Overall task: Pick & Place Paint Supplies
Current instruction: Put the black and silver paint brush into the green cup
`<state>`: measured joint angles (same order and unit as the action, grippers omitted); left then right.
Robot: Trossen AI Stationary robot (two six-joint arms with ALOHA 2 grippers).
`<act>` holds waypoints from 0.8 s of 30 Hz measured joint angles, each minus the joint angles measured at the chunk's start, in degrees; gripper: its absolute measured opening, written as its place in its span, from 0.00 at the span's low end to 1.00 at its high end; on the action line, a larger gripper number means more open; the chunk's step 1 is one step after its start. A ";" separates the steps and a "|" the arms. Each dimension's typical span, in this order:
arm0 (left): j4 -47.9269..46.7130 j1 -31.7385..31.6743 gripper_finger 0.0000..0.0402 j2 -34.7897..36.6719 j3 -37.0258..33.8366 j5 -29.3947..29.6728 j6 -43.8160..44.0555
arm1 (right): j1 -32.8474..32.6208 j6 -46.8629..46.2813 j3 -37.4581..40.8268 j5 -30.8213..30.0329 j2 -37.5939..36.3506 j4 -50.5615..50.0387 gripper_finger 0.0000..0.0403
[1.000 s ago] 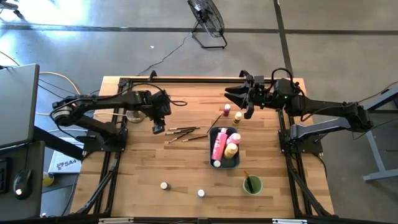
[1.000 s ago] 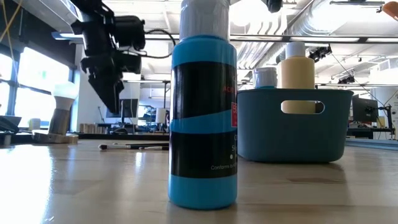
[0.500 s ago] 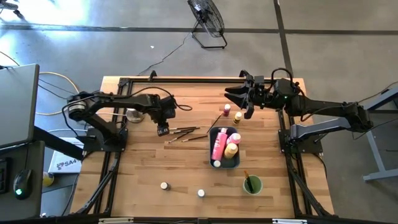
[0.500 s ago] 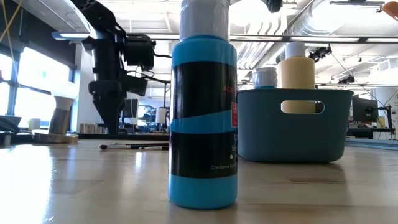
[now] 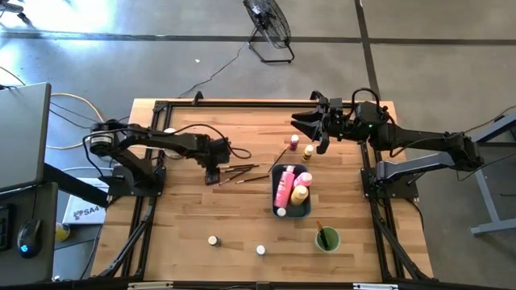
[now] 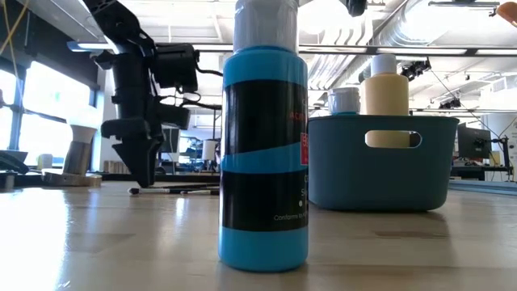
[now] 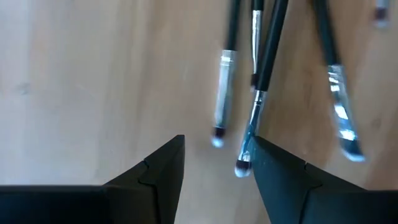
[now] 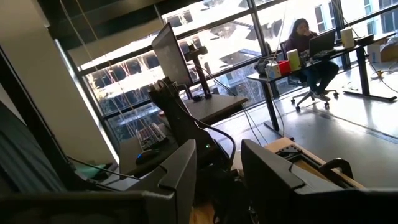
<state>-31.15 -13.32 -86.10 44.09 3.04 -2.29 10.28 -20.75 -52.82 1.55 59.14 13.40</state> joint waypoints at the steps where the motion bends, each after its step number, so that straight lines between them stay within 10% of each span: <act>1: 0.14 -0.12 0.44 0.02 -0.10 0.57 0.28 | 0.00 0.01 0.00 -0.01 0.00 0.00 0.30; 24: 1.50 -0.15 0.44 -0.04 -0.24 0.09 1.30 | 0.00 0.00 0.00 0.07 0.00 0.01 0.30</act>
<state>-29.65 -13.47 -86.15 43.86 3.12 -0.99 10.28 -20.75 -52.82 1.63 59.13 13.41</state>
